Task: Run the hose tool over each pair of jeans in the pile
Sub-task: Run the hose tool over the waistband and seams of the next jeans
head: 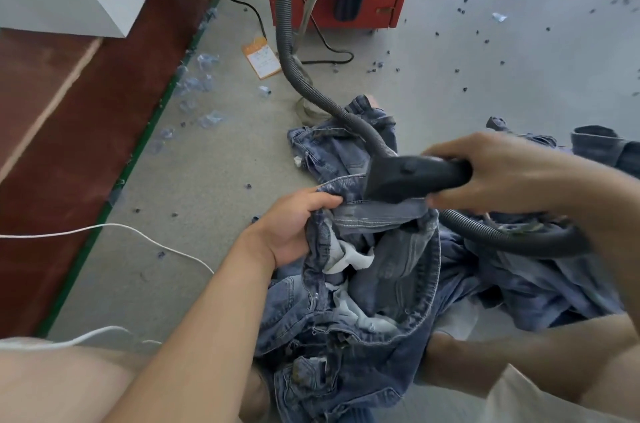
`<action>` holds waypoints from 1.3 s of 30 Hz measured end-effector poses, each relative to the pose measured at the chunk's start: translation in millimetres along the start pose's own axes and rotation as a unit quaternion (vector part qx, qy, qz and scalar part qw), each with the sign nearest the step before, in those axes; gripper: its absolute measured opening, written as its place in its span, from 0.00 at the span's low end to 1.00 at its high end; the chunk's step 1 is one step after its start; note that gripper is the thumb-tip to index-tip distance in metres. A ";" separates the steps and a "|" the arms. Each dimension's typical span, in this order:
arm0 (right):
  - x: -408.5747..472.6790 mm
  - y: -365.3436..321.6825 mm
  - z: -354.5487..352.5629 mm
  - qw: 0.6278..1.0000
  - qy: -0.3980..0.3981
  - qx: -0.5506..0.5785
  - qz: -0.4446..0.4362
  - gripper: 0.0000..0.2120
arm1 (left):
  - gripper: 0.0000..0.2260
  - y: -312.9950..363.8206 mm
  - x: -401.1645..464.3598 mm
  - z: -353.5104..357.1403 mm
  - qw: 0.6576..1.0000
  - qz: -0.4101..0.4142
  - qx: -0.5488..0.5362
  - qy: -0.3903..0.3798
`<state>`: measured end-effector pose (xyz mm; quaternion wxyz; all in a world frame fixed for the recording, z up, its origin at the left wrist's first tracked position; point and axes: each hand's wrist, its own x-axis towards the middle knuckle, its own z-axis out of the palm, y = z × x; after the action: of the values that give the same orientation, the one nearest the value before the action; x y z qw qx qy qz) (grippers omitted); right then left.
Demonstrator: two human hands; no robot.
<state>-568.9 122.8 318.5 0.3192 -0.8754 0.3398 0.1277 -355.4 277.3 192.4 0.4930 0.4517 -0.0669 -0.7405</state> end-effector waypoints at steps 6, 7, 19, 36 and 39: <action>15.7 -1.9 11.3 0.981 0.151 0.120 -0.001 0.06 | 0.18 -2.8 -2.7 -7.5 1.000 -0.007 -0.030 -0.006; 15.2 2.3 6.4 0.970 0.177 0.167 0.025 0.07 | 0.20 -2.1 -3.2 -10.4 0.999 -0.005 -0.031 0.005; 18.1 10.6 19.7 0.994 0.031 0.075 0.074 0.08 | 0.25 -0.4 -2.1 -18.1 0.999 -0.002 -0.023 0.039; 36.4 33.7 54.0 0.971 0.092 0.121 0.187 0.10 | 0.10 -4.6 29.4 -59.7 0.942 0.128 0.003 0.311; 40.1 32.9 59.9 0.973 0.086 0.103 0.188 0.11 | 0.12 -9.5 29.1 -65.6 0.921 0.129 0.065 0.363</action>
<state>-562.0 122.2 239.6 0.3476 -0.7661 0.5356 0.0738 -316.6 281.8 131.4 0.5445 0.7076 0.0111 -0.4502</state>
